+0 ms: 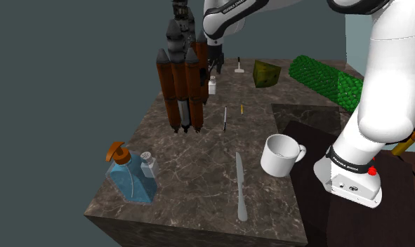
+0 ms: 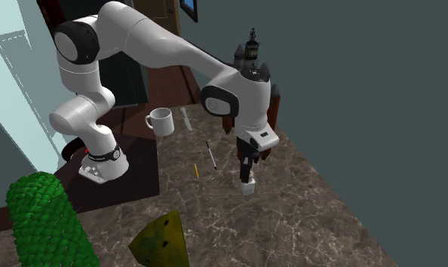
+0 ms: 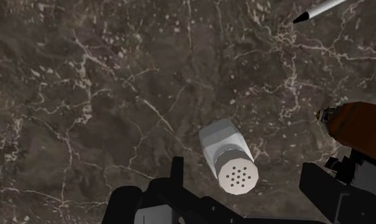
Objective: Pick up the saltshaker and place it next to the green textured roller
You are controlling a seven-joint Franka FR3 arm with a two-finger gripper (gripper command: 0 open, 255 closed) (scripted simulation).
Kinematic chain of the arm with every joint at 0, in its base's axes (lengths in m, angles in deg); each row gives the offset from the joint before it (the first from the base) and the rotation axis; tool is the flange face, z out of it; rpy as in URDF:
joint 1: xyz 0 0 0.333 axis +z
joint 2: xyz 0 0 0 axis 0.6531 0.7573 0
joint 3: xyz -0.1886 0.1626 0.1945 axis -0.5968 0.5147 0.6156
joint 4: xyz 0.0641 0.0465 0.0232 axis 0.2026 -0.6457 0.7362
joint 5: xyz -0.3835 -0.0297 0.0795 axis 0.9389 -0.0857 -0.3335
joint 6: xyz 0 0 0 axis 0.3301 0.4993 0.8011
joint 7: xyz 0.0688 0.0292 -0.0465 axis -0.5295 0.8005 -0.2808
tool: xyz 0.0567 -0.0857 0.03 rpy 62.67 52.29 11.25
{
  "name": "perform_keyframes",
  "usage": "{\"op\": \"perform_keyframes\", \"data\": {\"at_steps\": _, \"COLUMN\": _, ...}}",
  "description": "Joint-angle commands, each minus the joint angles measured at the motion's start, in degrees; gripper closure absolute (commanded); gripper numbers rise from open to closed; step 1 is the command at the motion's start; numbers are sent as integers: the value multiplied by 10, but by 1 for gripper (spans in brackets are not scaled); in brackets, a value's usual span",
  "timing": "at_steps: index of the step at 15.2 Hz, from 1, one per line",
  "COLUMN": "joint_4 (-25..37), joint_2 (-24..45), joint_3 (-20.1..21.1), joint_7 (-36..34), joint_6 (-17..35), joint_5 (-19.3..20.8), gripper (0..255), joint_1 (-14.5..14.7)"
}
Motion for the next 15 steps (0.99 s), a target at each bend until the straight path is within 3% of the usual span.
{"op": "perform_keyframes", "data": {"at_steps": 1, "joint_4": -8, "joint_2": 6, "joint_3": 0, "joint_7": 1, "joint_6": 14, "joint_5": -1, "gripper": 0, "joint_1": 0}}
{"op": "perform_keyframes", "data": {"at_steps": 9, "joint_4": -10, "joint_2": 8, "joint_3": 0, "joint_7": 1, "joint_6": 18, "joint_5": -1, "gripper": 0, "joint_1": 0}}
{"op": "perform_keyframes", "data": {"at_steps": 10, "joint_4": -11, "joint_2": 8, "joint_3": 0, "joint_7": 1, "joint_6": 19, "joint_5": -1, "gripper": 255, "joint_1": 0}}
{"op": "perform_keyframes", "data": {"at_steps": 15, "joint_4": -15, "joint_2": 6, "joint_3": 0, "joint_7": 2, "joint_6": 22, "joint_5": -1, "gripper": 255, "joint_1": 0}}
